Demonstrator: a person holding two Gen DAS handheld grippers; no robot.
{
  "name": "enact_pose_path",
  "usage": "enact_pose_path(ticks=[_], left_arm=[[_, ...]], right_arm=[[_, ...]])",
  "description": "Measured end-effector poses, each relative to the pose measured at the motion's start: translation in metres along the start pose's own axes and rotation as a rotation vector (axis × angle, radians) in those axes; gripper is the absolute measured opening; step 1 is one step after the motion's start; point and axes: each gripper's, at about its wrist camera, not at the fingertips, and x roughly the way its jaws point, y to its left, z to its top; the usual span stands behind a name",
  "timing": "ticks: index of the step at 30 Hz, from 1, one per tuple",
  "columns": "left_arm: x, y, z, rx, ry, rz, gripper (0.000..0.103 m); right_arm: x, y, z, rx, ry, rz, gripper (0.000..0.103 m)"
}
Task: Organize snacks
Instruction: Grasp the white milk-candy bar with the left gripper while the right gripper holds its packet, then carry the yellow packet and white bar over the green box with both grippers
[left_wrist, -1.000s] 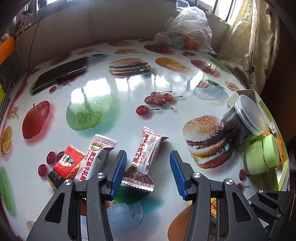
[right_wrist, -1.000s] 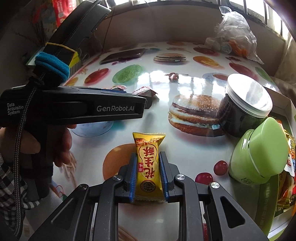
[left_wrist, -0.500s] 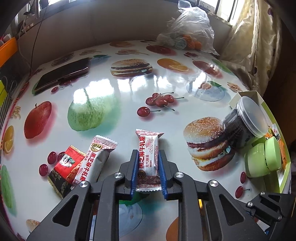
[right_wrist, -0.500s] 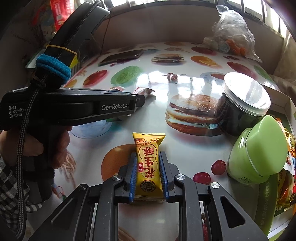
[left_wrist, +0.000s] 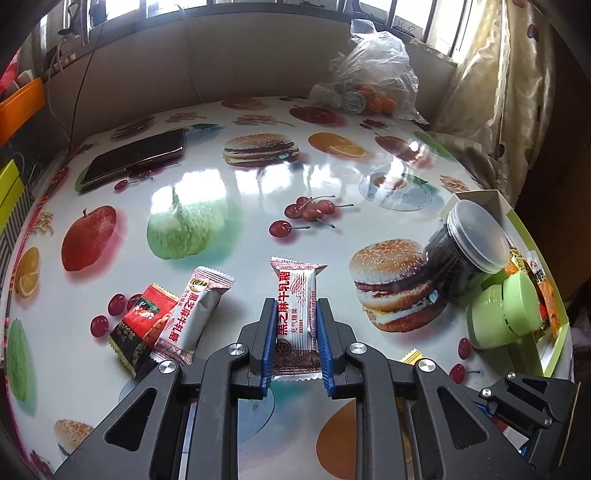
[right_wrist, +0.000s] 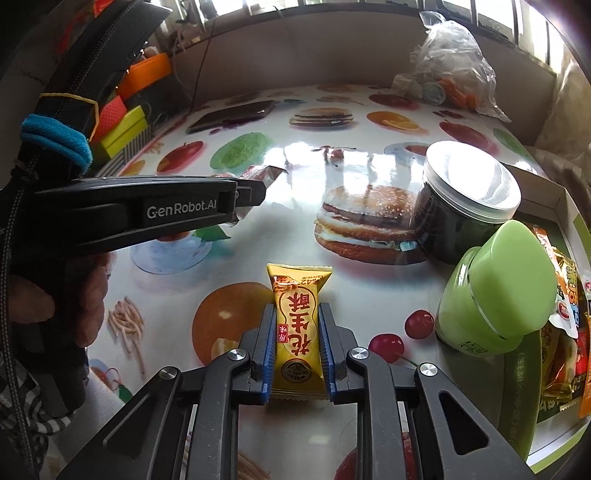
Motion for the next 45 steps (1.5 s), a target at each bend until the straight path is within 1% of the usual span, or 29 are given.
enact_pose_path(ticks=[13,19,26,36,45], left_arm=[[-0.042,-0.005,-0.007,-0.013,-0.073,0.008,0.021],[-0.060,-0.010,-0.009,-0.012,-0.103,0.012,0.021],[-0.078,-0.021,-0.011,-0.004,-0.138,0.010,0.021],[-0.095,-0.048,-0.007,0.030,-0.177,-0.036,0.021],[-0.100,-0.077,-0.002,0.064,-0.187,-0.082,0.021]], right_arm=[[-0.028,0.001,-0.005,-0.013,-0.051,-0.001,0.020],[-0.046,0.004,-0.006,-0.025,-0.079,0.010,0.020],[-0.069,0.002,-0.009,-0.021,-0.118,0.002,0.020],[-0.104,-0.013,-0.013,0.016,-0.182,-0.020,0.020],[-0.126,-0.035,-0.021,0.069,-0.217,-0.056,0.020]])
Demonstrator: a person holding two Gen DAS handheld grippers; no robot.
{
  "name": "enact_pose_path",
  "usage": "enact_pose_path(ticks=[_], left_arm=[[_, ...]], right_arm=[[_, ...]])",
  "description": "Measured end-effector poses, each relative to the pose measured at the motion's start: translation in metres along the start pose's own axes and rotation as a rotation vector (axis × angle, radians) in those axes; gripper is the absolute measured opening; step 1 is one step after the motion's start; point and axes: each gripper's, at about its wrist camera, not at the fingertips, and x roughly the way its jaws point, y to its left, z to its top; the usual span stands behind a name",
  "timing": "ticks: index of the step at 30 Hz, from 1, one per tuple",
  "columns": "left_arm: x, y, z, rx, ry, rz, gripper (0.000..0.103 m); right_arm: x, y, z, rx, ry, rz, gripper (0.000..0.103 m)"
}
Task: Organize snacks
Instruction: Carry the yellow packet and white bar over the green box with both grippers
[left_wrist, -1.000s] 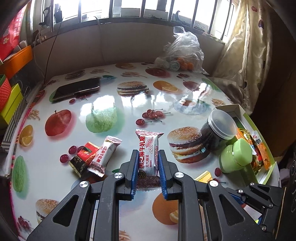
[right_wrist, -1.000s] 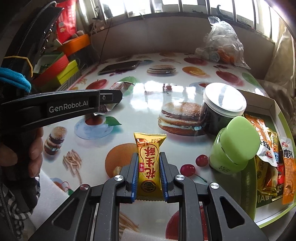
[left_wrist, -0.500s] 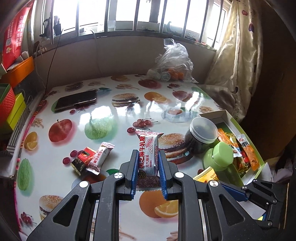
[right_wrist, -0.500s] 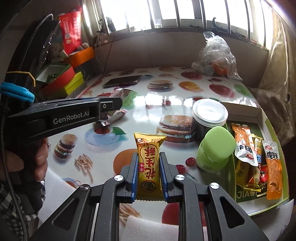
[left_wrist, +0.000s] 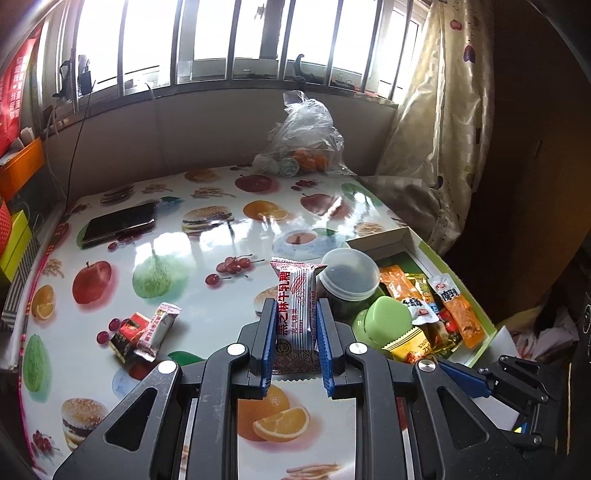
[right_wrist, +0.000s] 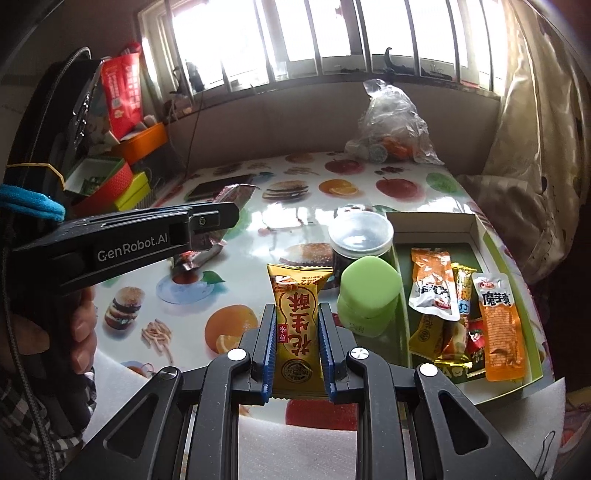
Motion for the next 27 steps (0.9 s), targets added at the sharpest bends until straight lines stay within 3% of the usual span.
enact_pose_path(ticks=[27], left_arm=[[0.046,-0.081,0.022,0.055,0.056,-0.142,0.021]], right_arm=[[-0.030,-0.108,-0.009,0.214,-0.053,-0.177,0.020]])
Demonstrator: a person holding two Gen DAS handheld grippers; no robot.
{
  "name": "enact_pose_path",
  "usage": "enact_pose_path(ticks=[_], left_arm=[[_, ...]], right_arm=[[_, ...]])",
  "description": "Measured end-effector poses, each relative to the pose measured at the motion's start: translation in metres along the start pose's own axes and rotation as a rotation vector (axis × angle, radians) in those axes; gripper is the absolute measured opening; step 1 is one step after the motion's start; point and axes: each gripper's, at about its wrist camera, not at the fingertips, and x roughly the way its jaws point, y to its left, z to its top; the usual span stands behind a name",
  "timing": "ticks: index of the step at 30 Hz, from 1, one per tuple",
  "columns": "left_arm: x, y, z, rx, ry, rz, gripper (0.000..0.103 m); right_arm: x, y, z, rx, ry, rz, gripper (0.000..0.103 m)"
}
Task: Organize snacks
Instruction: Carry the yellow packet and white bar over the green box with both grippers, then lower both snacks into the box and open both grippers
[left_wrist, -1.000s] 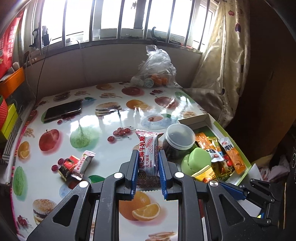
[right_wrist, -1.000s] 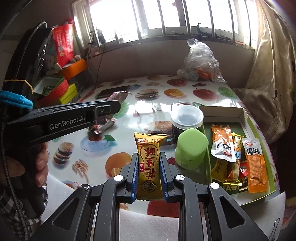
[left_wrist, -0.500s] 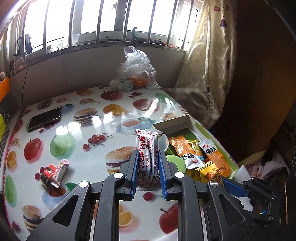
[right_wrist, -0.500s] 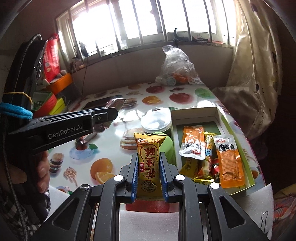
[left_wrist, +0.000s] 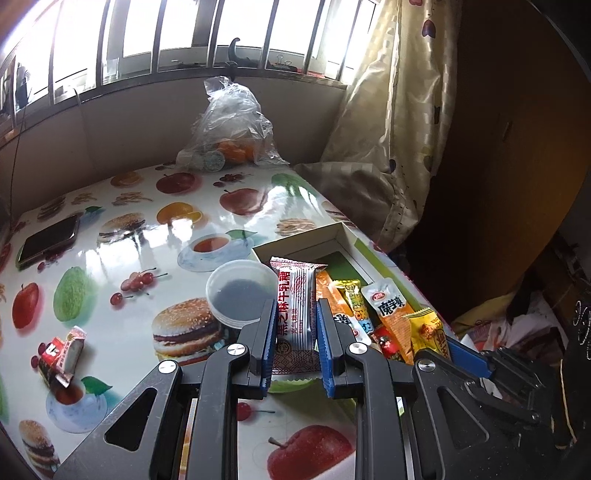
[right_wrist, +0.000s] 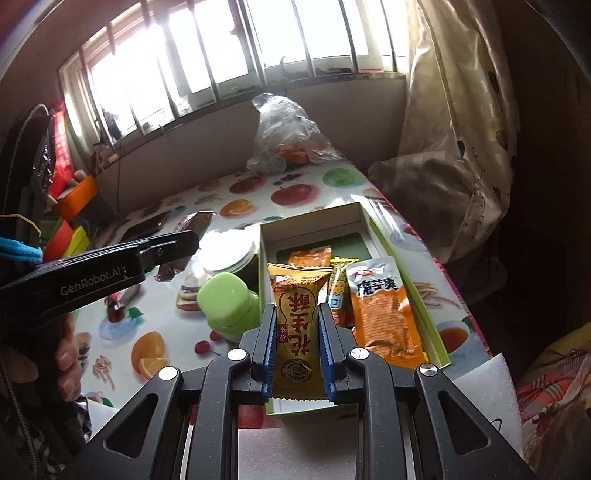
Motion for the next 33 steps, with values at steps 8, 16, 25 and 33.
enact_pose_path(ticks=[8,16,25,33], left_arm=[[0.027,-0.017,0.000,0.008,0.050,-0.031,0.021],[0.053,-0.028,0.002,0.024,0.098,-0.031,0.021],[0.078,-0.033,0.000,0.030,0.146,-0.029,0.021],[0.091,-0.034,-0.004,0.030,0.175,-0.021,0.021]], right_arm=[[0.019,-0.017,-0.003,0.033,0.042,-0.008,0.020],[0.041,-0.020,-0.009,0.044,0.076,0.001,0.020],[0.057,-0.024,-0.016,0.017,0.106,-0.027,0.020],[0.064,-0.027,-0.017,0.012,0.094,-0.047,0.020]])
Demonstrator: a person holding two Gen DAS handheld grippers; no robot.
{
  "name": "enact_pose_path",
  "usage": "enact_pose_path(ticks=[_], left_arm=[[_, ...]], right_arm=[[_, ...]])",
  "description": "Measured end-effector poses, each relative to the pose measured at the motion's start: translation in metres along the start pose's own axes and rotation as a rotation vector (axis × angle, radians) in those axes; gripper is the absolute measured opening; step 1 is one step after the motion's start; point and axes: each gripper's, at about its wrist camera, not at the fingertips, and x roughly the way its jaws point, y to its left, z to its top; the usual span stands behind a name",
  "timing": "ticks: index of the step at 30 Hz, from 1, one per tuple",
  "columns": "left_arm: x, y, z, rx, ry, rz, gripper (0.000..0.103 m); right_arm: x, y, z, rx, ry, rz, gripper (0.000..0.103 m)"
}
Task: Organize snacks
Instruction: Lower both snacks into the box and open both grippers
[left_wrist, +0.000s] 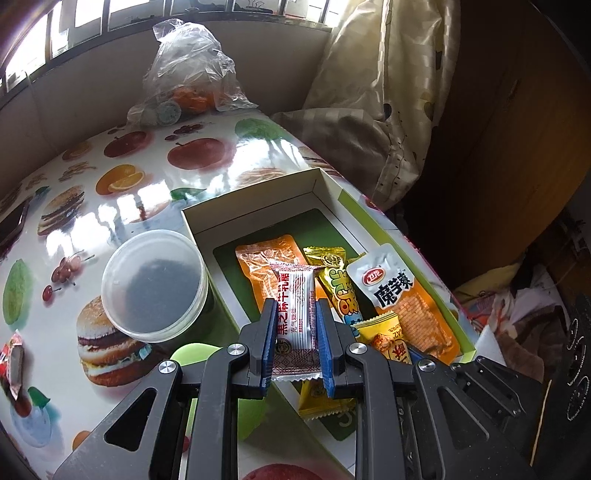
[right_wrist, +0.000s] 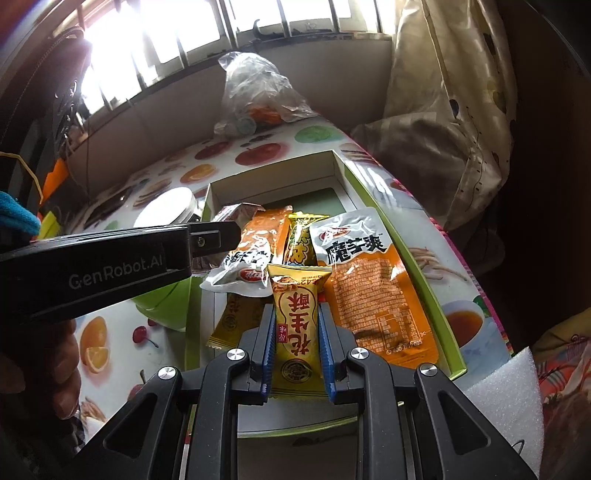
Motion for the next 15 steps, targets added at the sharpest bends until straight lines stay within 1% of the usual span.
enact_pose_path(ticks=[4,15], left_arm=[[0.0027,-0.0002,0.0003,-0.001,-0.002,0.011,0.022],[0.0039,-0.0013,0.0011,0.002,0.003,0.005,0.022]], right_arm=[[0.0026,-0.0019,0.0007,0.002,-0.006,-0.009,0.020],[0.0031,-0.0028,0.0012,0.005,-0.005,-0.006,0.023]])
